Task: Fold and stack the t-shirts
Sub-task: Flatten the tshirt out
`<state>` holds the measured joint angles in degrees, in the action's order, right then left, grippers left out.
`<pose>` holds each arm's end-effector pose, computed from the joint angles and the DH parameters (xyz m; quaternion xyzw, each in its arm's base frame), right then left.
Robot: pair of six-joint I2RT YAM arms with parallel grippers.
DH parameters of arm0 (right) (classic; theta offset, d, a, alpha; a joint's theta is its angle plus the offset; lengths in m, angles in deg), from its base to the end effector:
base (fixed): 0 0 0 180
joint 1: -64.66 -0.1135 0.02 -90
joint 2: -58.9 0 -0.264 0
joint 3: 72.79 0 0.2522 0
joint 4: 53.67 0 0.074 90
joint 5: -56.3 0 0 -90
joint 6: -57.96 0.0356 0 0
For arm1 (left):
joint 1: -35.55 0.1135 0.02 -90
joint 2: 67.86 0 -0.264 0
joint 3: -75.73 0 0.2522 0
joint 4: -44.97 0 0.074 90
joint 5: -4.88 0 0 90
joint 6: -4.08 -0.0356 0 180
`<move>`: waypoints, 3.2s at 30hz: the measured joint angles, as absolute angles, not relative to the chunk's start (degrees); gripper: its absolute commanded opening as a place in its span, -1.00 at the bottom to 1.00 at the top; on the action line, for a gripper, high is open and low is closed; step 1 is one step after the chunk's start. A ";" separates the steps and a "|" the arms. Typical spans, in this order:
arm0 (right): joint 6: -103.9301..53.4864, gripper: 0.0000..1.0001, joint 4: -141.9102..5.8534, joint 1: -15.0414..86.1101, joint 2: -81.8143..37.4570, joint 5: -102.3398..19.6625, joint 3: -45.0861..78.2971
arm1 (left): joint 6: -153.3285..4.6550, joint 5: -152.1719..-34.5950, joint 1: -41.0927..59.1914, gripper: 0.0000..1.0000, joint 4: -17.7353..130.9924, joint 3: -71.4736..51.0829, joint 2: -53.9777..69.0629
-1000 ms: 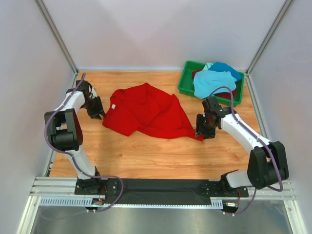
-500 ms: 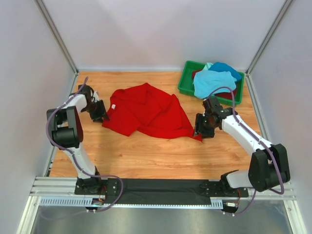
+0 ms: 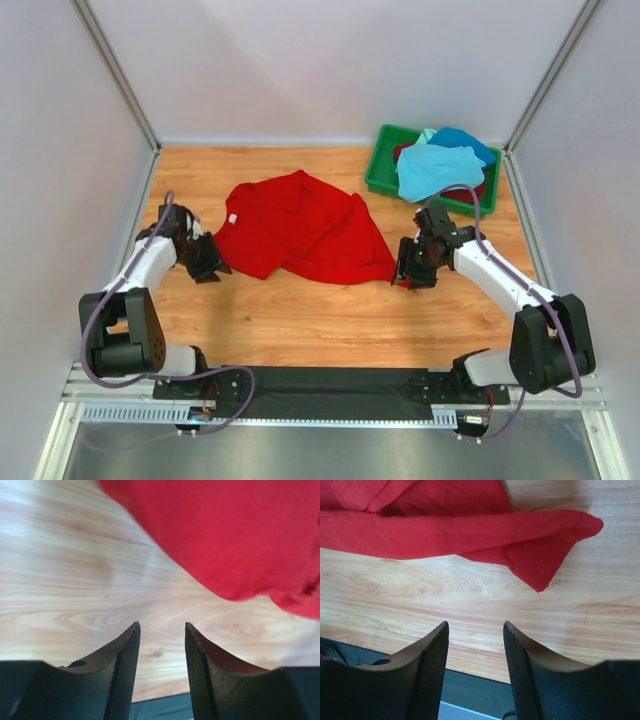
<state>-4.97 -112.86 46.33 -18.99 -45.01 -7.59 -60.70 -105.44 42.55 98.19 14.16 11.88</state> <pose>0.2299 0.0835 0.2127 0.0594 0.9810 0.1502 0.1070 0.2465 0.0178 0.1929 -0.2421 0.9411 -0.1971 0.1296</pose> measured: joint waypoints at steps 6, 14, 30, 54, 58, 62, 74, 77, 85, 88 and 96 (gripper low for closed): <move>-4.88 0.00 -112.53 46.33 -19.01 -46.08 -7.59 | -60.94 -92.54 43.06 -0.26 100.82 4.50 16.56; -4.88 -0.01 -112.58 46.33 -18.90 -46.84 -7.70 | -63.79 -91.49 43.58 -0.21 97.63 -5.62 34.04; -3.37 0.00 -111.99 46.33 -17.30 -47.59 -10.01 | -62.80 -96.50 43.69 -0.73 95.73 0.76 33.15; 5.31 0.15 -112.45 51.16 -18.42 -40.66 -10.04 | -55.48 -99.76 43.71 -1.00 101.91 12.74 4.08; 7.58 0.40 -111.53 54.88 -18.18 -41.86 -10.04 | -55.52 -99.47 43.52 -1.00 105.08 11.93 -0.82; 12.15 0.43 -109.85 57.79 -18.39 -43.65 -10.08 | -55.50 -98.79 43.52 -1.00 108.16 10.60 -6.22; 26.53 0.06 -107.22 58.12 -26.07 -46.12 -8.83 | -55.81 -96.37 43.01 -1.00 111.51 8.83 -9.63; 30.27 0.07 -107.44 58.12 -27.01 -45.80 -8.35 | -56.01 -96.37 43.01 -1.00 111.51 8.83 -9.60; 36.02 -0.02 -108.05 58.38 -31.12 -43.02 -5.58 | -56.33 -96.41 43.01 -1.00 111.48 8.83 -9.60; 37.26 -0.07 -108.56 58.84 -33.13 -41.97 -4.64 | -56.46 -96.41 43.01 -1.00 111.48 8.83 -9.52; 38.53 0.02 -109.15 59.51 -37.69 -40.33 -1.82 | -56.86 -96.41 42.69 -1.00 111.46 8.76 -9.19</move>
